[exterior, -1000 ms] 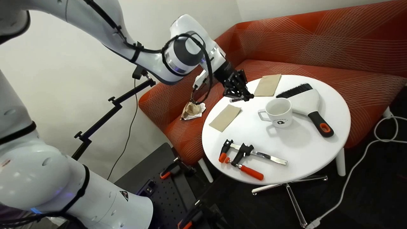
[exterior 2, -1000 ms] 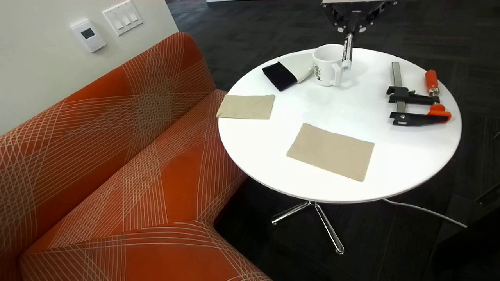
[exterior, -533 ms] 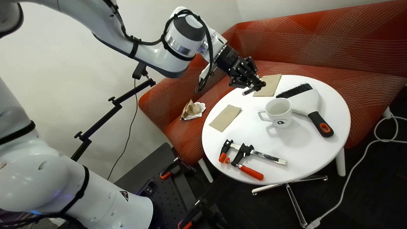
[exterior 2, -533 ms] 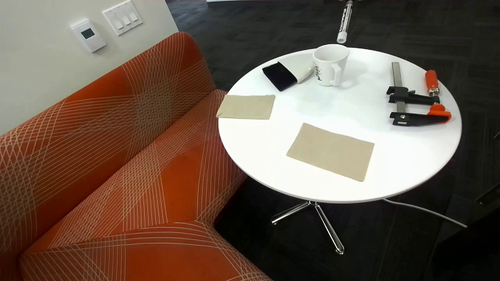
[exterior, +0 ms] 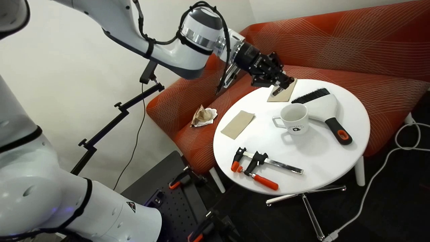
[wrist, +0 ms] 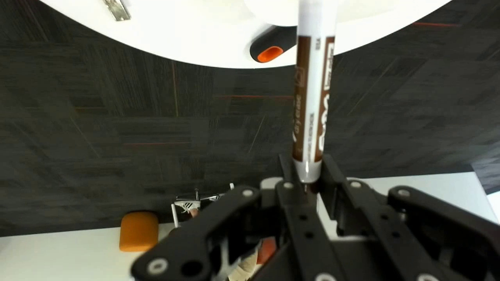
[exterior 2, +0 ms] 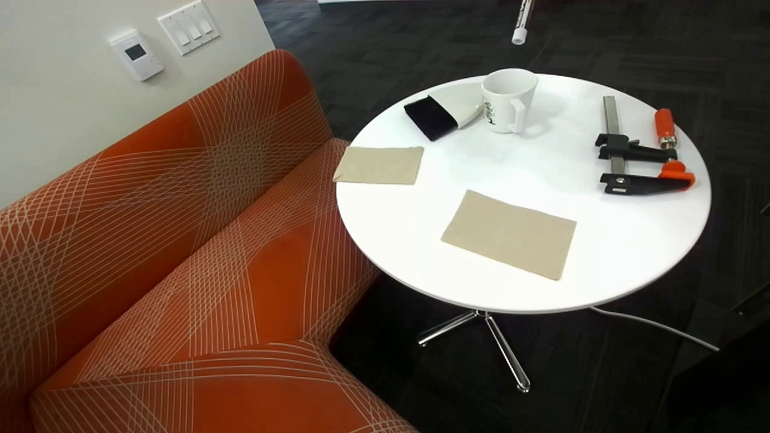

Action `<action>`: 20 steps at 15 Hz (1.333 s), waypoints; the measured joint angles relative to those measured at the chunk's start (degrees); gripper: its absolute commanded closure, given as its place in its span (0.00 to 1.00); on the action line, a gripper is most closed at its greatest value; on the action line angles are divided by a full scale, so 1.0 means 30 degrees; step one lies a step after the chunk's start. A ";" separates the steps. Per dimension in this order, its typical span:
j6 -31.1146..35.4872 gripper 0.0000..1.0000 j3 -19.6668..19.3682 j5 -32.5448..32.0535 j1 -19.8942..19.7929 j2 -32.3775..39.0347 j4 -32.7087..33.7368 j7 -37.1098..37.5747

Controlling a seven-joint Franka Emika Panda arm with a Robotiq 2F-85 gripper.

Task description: Place the black marker in the white mug

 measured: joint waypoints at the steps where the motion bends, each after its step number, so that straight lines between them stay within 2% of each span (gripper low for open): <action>1: -0.0446 0.95 0.0451 -0.0482 -0.0255 0.0226 0.0222 0.0434; 8: -0.2954 0.95 0.2268 -0.3702 -0.1380 0.2464 0.1263 0.2949; 12: -0.3533 0.95 0.2839 -0.4005 -0.1853 0.3551 0.1764 0.3033; 20: -0.3545 0.95 0.3059 -0.4807 -0.2514 0.4790 0.2597 0.3083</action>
